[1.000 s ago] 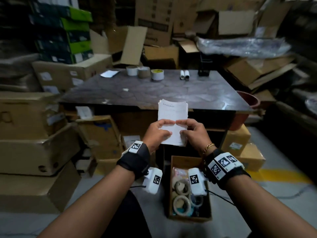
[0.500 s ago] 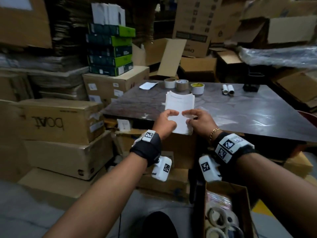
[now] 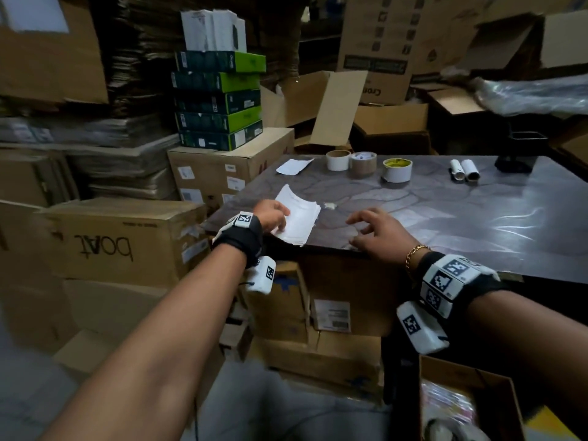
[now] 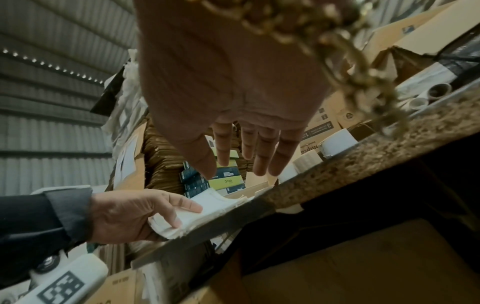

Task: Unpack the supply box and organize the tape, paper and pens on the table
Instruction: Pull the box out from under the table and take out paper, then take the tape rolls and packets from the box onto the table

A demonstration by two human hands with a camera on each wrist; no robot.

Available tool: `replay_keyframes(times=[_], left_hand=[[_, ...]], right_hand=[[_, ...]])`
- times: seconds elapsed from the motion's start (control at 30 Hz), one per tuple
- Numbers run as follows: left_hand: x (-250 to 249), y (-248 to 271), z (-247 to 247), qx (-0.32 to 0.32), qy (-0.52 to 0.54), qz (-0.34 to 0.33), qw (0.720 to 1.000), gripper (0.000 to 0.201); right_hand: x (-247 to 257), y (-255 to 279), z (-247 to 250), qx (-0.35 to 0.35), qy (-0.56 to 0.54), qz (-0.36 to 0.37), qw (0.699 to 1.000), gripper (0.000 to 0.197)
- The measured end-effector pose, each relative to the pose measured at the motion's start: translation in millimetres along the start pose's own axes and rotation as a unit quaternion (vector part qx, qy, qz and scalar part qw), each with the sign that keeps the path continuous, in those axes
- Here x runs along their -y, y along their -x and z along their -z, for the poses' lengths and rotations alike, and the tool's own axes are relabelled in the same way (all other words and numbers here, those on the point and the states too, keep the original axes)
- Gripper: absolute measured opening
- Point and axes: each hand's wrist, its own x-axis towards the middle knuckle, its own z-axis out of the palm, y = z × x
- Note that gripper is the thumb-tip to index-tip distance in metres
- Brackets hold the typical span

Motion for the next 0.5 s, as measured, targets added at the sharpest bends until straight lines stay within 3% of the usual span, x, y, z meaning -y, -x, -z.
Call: replay_keyframes(times=[0.13,0.23,0.4,0.5], left_hand=[[9,-7,-5,-0.006,-0.073,0.010,0.997,0.041],[7,-1,-7,-0.055,-0.170,0.011,0.984,0.046],[-21,49,-34,-0.158,-0.169,-0.106,0.967,0.043],[-26,84,-81,-0.164,-0.142,-0.205,0.954,0.033]], right_hand=[[-2,3,0,0.004,-0.003,-0.002,1.000,0.036],[-3,9,5,-0.004,-0.008,-0.005,1.000,0.036],[-7,34,16,-0.031,-0.029,0.022,0.999,0.033],[-22,67,22,-0.053,-0.054,0.031,0.997,0.030]])
